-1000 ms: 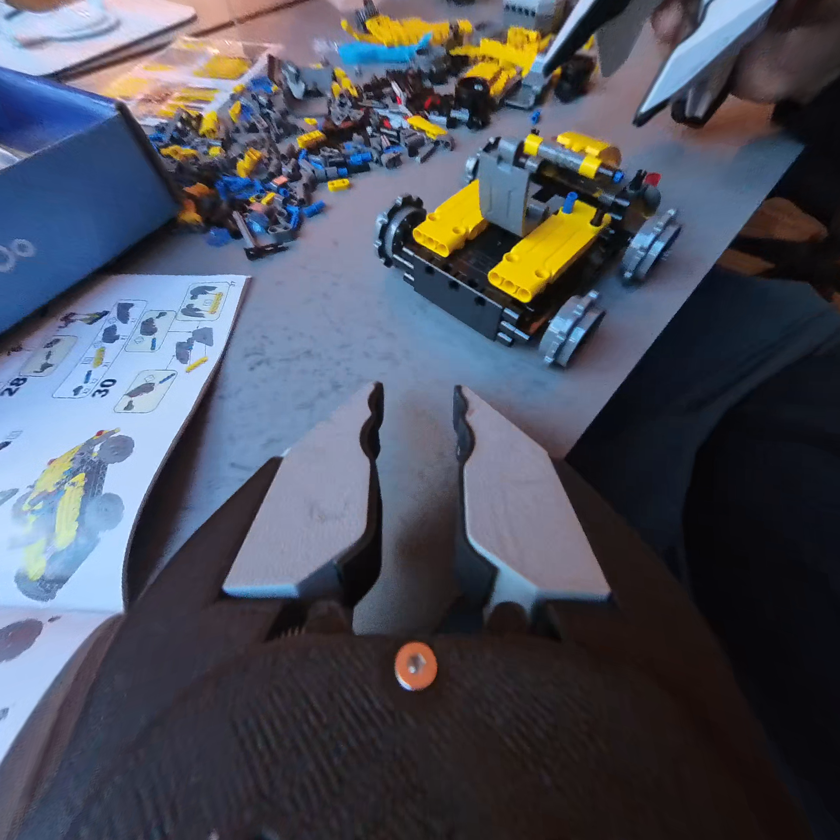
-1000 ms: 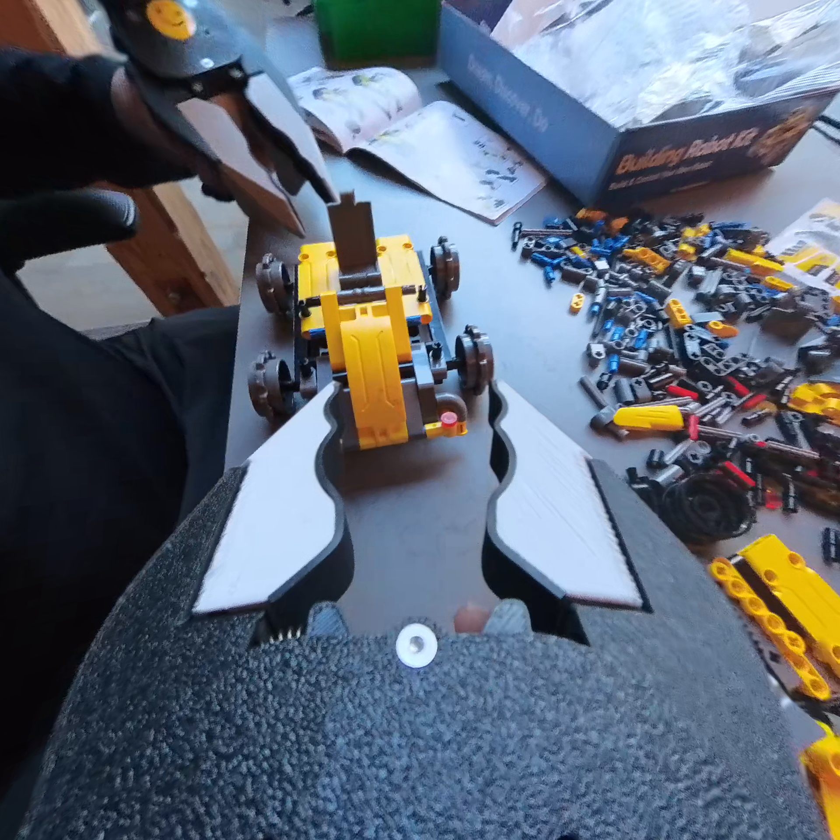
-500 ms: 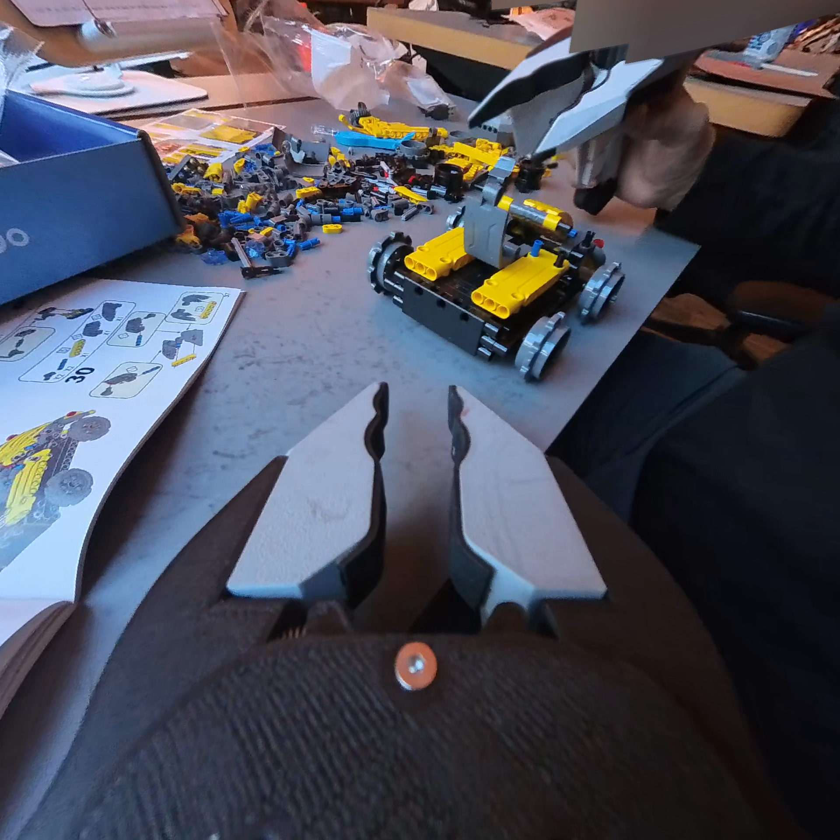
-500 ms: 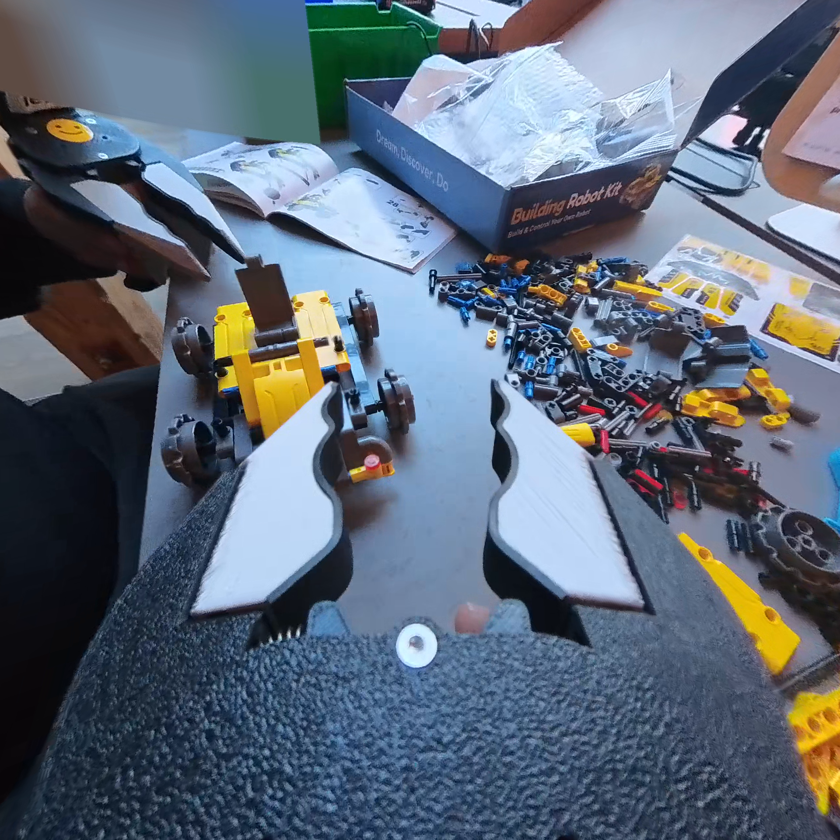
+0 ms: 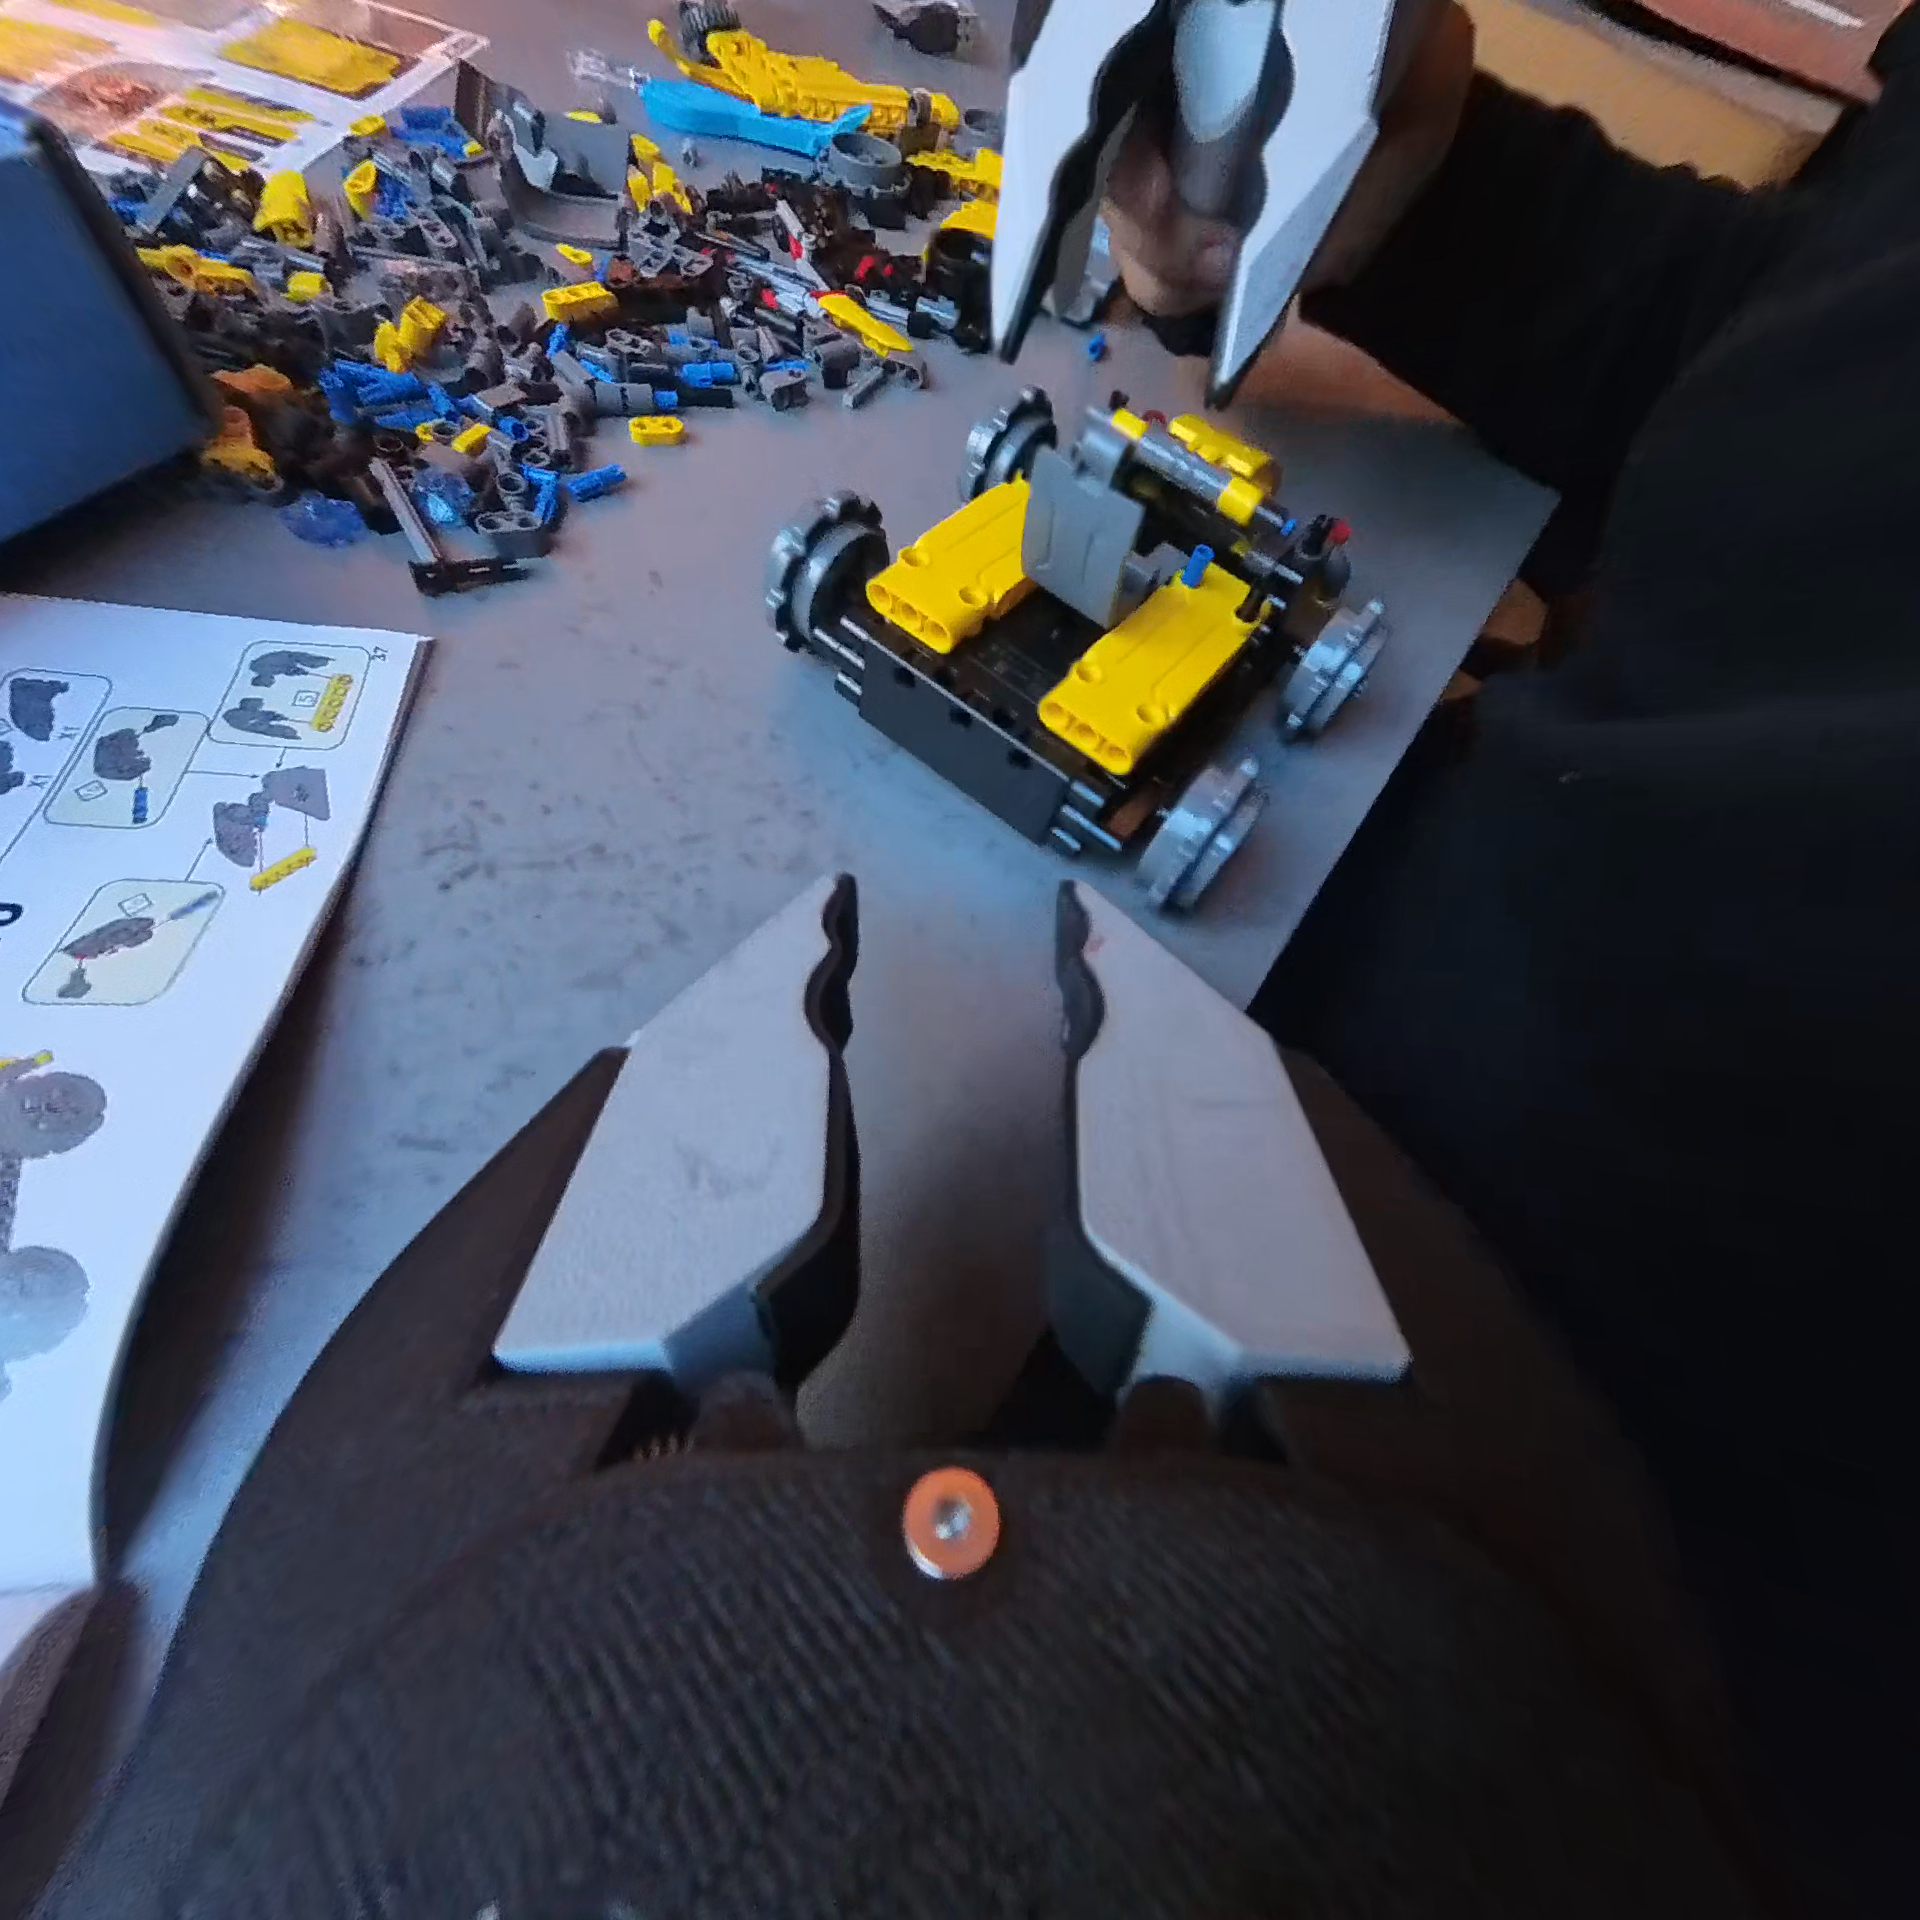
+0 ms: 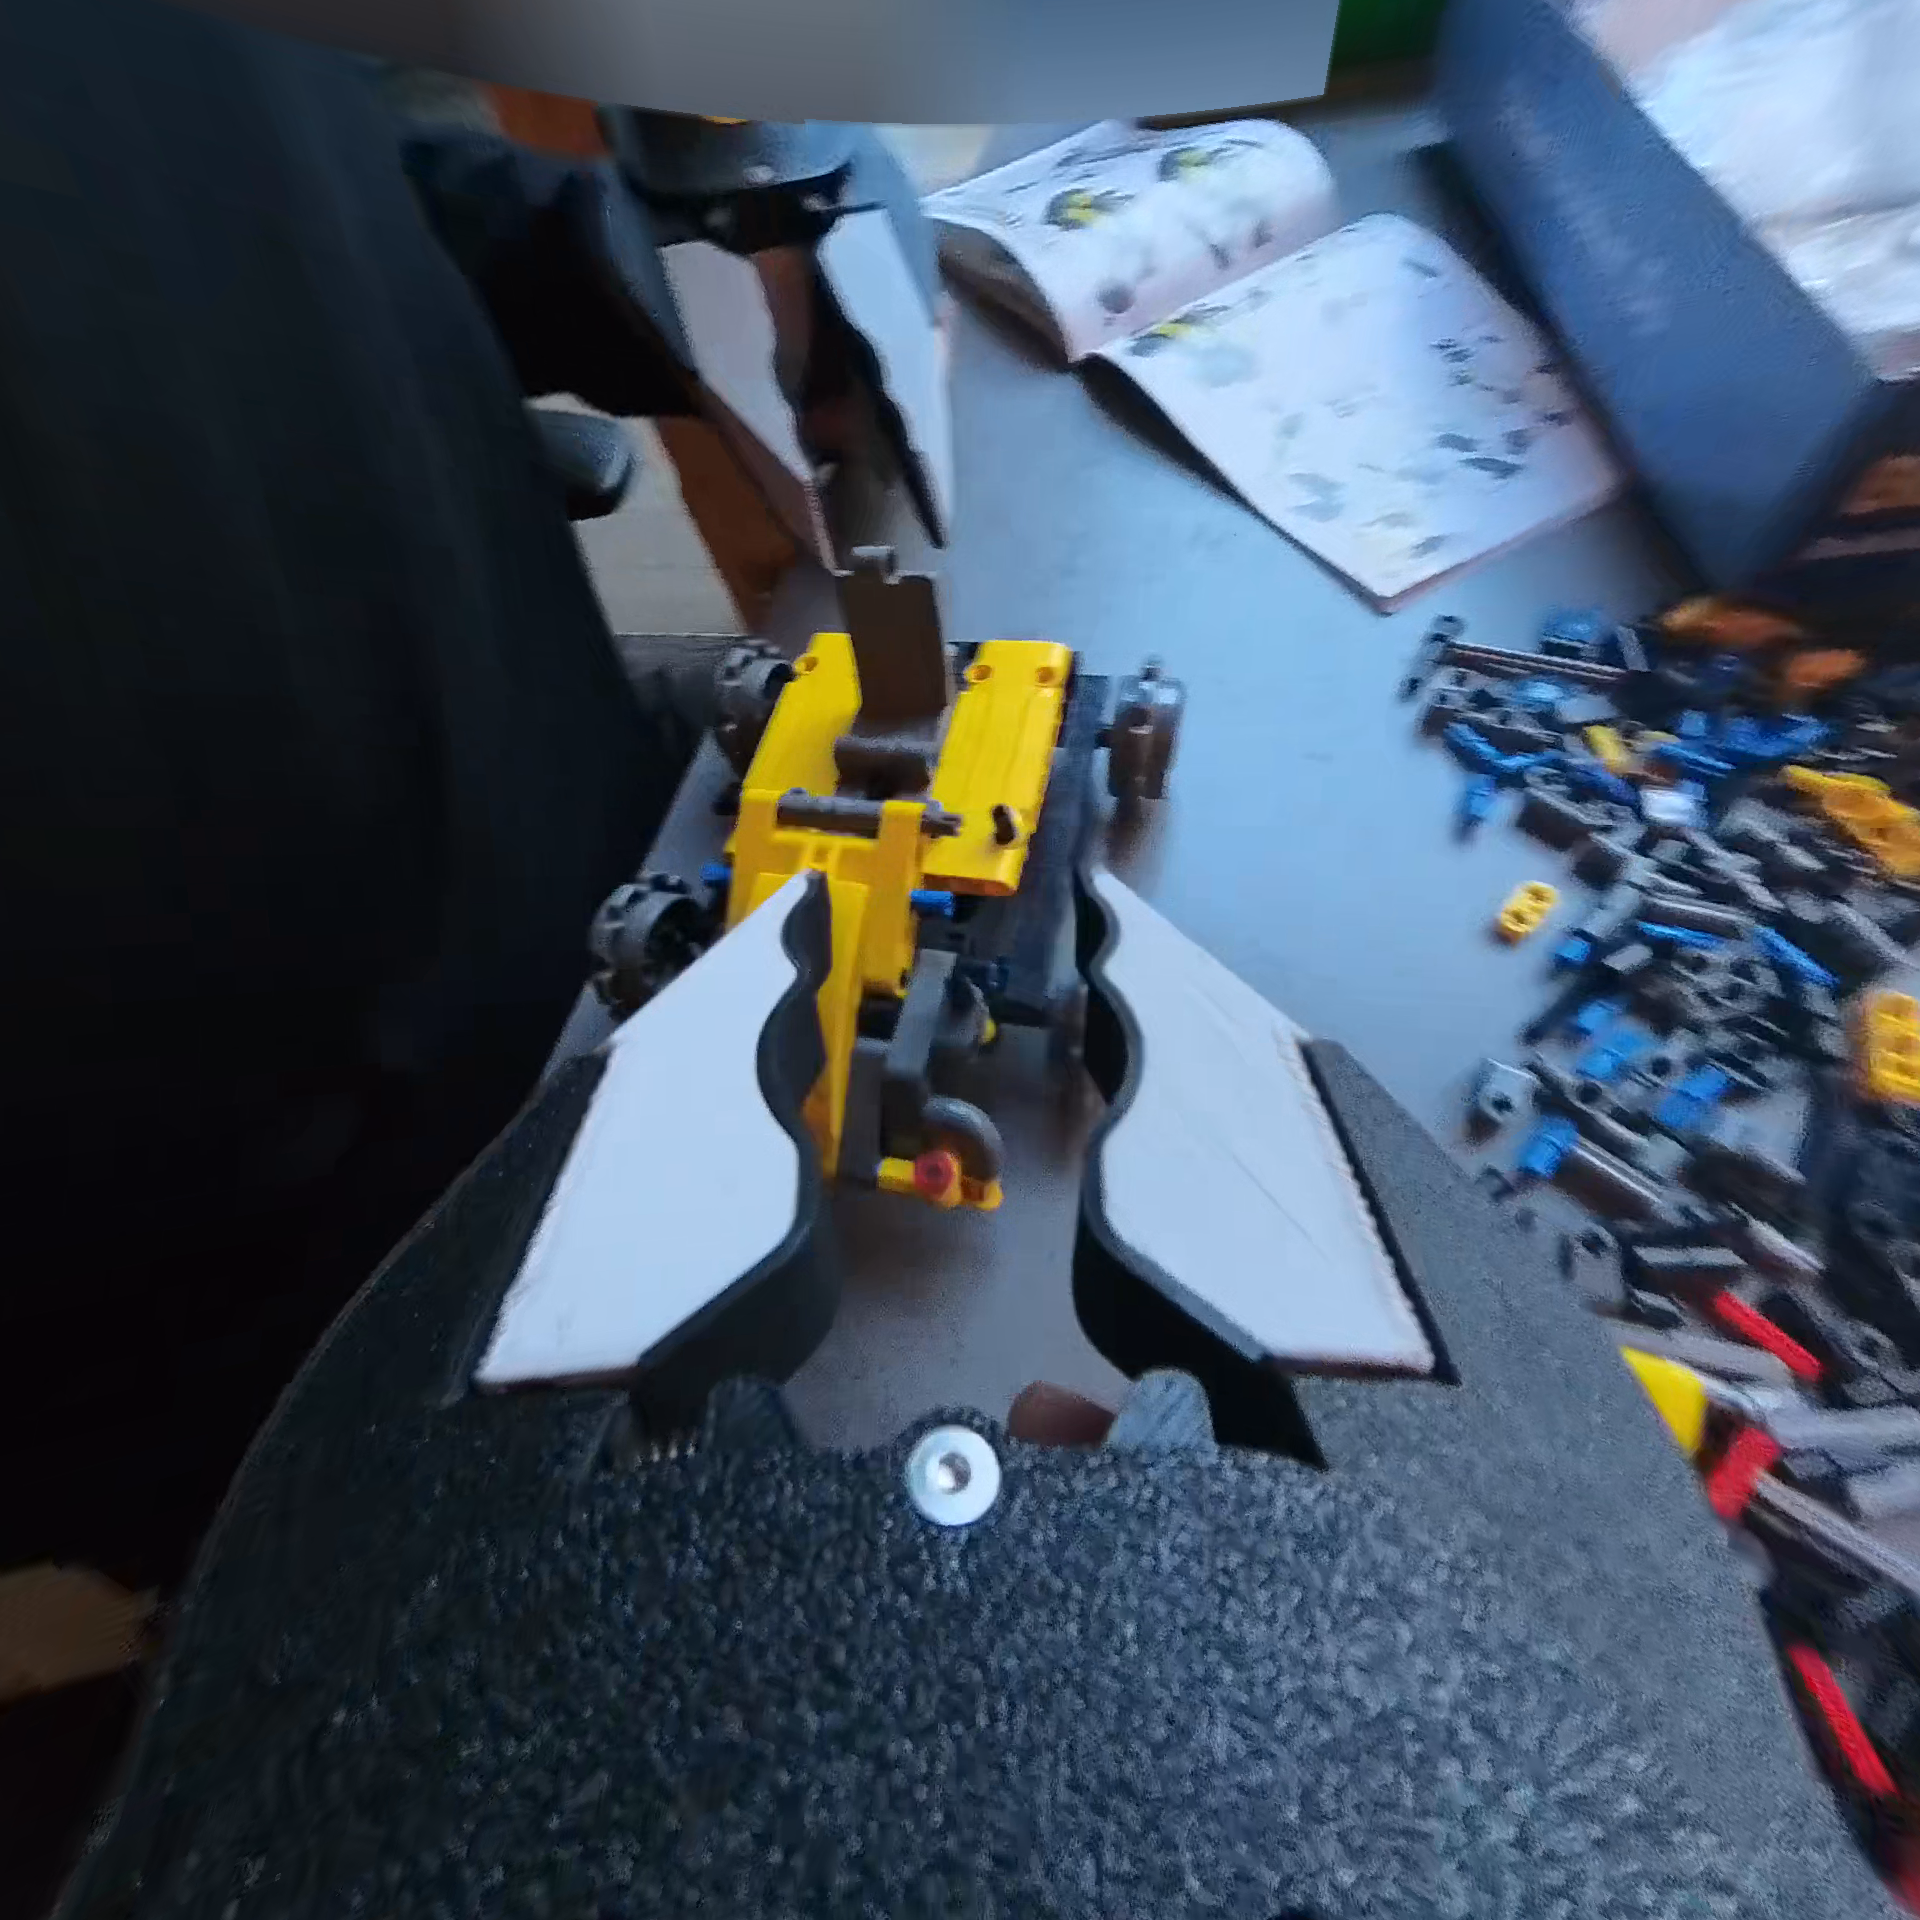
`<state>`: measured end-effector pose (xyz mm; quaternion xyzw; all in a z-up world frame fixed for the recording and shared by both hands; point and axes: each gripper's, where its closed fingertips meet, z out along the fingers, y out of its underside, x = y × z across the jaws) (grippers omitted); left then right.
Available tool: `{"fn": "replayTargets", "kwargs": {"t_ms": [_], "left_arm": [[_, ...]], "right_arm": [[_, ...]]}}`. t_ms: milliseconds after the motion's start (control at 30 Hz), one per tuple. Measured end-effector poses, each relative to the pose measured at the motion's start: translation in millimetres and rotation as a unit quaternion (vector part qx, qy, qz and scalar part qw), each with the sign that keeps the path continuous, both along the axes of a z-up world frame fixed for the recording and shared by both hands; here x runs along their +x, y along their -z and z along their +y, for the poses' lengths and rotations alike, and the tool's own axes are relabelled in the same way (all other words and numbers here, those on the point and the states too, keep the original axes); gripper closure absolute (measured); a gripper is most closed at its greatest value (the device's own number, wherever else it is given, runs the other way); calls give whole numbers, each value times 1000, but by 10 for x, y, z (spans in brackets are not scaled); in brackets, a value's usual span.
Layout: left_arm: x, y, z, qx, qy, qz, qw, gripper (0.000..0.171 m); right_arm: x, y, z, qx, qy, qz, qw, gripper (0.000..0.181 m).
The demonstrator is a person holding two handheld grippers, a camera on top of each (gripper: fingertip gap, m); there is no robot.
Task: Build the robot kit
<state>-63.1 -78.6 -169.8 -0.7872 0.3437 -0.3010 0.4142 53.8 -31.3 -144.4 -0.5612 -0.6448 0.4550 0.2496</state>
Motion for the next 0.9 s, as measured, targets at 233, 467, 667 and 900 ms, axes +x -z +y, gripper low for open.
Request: {"fn": "replayTargets", "kwargs": {"t_ms": [233,467,667,900], "left_arm": [[-145,-40,298,-13,-78,-11,997,123],[-538,-96,540,15,-218,1,976,140],[-1076,-159,627,34,-357,32,933,163],[-963,23,195,24,-338,26,940,151]], "right_arm": [[-172,-186,364,18,77,44,996,132],[-392,-135,662,101,145,3,984,136],[-712,-302,566,147,128,10,981,132],[-656,-331,613,141,167,-1,976,133]]}}
